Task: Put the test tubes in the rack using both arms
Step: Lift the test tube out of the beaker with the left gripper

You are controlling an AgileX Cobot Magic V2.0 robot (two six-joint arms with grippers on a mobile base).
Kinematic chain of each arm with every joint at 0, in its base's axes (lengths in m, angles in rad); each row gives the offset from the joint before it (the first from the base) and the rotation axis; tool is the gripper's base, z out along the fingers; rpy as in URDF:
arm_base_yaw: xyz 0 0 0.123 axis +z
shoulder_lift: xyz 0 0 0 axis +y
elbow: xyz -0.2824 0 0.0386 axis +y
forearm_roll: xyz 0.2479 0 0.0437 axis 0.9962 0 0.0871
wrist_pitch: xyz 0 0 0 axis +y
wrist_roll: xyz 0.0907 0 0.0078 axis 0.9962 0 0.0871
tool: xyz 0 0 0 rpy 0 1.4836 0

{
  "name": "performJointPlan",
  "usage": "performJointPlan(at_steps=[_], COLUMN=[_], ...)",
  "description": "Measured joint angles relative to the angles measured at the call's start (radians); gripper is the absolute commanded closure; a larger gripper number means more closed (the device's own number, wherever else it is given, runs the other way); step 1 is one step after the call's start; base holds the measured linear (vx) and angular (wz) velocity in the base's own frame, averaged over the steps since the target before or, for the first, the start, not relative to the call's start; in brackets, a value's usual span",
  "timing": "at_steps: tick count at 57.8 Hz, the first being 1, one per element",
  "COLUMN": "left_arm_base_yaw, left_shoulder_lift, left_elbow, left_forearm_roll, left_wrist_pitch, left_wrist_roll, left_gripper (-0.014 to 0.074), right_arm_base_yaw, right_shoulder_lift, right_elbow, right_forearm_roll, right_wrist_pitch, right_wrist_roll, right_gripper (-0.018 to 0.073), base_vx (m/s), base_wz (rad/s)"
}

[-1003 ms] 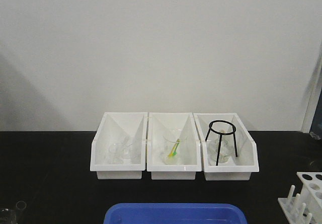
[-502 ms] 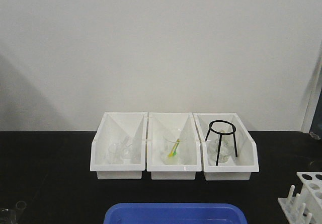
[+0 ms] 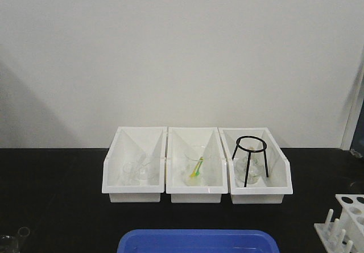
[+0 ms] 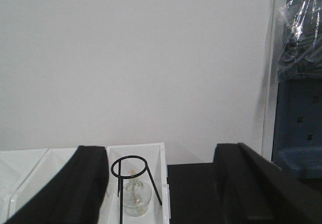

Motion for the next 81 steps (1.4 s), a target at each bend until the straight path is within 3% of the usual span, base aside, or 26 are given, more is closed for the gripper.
performJointPlan(at_steps=[9,21,41,81], left_arm_base_yaw=[-0.043,-0.067,-0.067,-0.067], left_shoulder_lift=[-0.103,-0.013,0.385,0.752], left_elbow=[0.184,0.339,0.347,0.181], left_forearm_roll=[0.0,0.0,0.002,-0.054], left_wrist_pitch=[-0.035,-0.309,-0.705,-0.781], left_wrist_roll=[0.101,0.282,0.312,0.315], left_gripper=[0.0036,0.0036,0.0036,0.0036], right_arm_base_yaw=[0.0,0.0,0.0,0.0], right_shoulder_lift=[0.0,0.0,0.015,0.079], right_elbow=[0.0,0.0,0.0,0.0], right_forearm_roll=[0.0,0.0,0.0,-0.001], right_wrist_pitch=[0.003,0.018,0.019,0.021], right_wrist_roll=[0.0,0.0,0.0,0.0], right_gripper=[0.0121,0.0121,0.0121,0.0121], base_vx=[0.0,0.0,0.0,0.0], base_wz=[0.0,0.0,0.0,0.0])
